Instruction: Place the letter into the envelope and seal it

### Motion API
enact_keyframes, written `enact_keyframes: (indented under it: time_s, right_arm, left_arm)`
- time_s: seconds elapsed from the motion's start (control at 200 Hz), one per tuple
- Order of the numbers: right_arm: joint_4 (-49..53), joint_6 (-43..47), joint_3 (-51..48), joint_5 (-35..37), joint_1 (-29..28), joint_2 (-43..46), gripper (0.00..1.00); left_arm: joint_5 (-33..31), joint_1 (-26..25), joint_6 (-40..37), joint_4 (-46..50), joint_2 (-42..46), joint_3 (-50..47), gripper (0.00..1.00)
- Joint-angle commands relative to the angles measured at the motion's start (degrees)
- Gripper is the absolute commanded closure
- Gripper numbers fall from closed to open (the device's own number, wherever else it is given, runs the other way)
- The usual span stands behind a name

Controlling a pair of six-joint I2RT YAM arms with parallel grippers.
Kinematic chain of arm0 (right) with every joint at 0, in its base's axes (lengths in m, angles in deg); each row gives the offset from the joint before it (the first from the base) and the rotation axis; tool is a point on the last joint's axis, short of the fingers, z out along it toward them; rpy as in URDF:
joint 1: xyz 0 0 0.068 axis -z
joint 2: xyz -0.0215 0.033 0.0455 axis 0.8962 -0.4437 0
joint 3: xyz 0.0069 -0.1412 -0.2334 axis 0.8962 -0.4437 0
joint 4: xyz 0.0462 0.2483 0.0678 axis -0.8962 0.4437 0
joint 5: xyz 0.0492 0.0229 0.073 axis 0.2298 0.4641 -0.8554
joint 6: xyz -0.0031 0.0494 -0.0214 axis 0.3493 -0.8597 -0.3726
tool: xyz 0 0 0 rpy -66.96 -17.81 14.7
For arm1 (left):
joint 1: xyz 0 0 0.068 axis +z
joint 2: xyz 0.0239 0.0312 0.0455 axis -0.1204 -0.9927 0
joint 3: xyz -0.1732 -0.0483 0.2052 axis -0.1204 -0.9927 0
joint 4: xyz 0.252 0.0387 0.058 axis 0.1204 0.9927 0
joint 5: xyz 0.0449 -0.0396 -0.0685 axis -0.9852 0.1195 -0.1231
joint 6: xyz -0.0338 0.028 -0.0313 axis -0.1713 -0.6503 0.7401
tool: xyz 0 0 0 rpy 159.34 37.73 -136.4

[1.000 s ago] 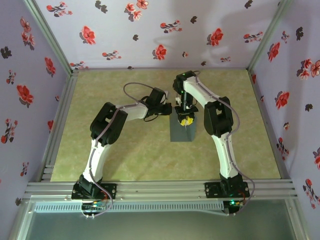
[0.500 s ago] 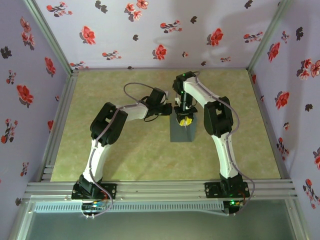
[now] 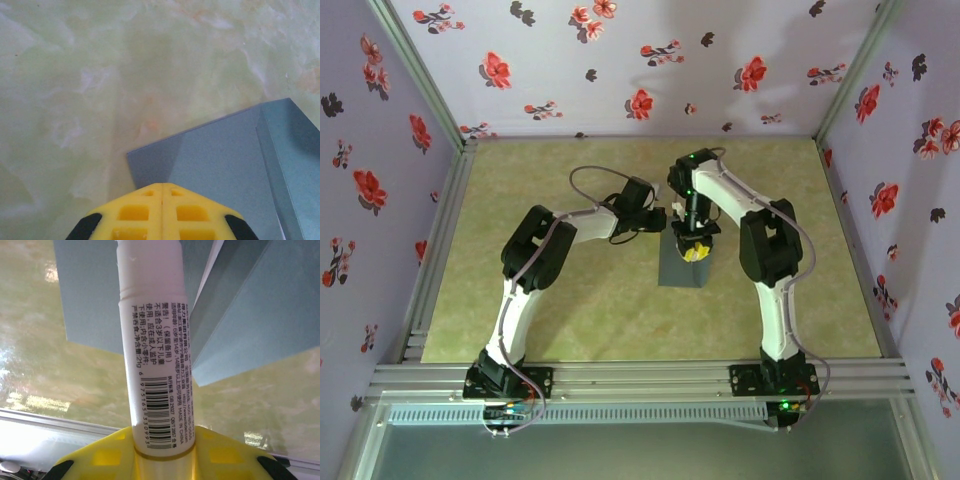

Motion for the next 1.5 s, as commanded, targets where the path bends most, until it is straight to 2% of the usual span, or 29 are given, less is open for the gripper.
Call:
enact_keyframes:
  time_s: [0.0, 0.315, 0.615, 1.495]
  right_arm:
    - [2.66, 0.95, -1.95, -0.62, -0.88, 2.54, 1.0]
    - [2.52, 1.38, -8.1, -1.33, -2.39, 4.18, 1.0]
    - [0.15, 1.14, -8.97, -1.24, -2.93, 1.58, 1.0]
    - [-1.28, 0.7, 5.12, -1.12, 1.82, -8.55, 1.0]
  left_arm:
    - [-0.25, -0.65, -0.25, 4.75, -0.38, -0.26, 1.0]
    - [-0.8, -0.57, -0.08, 4.62, -0.14, -0.81, 1.0]
    - [-0.8, -0.65, -0.14, 4.53, 0.05, -0.92, 1.0]
    - [-0.36, -0.83, -0.8, 4.35, 0.3, -1.31, 1.0]
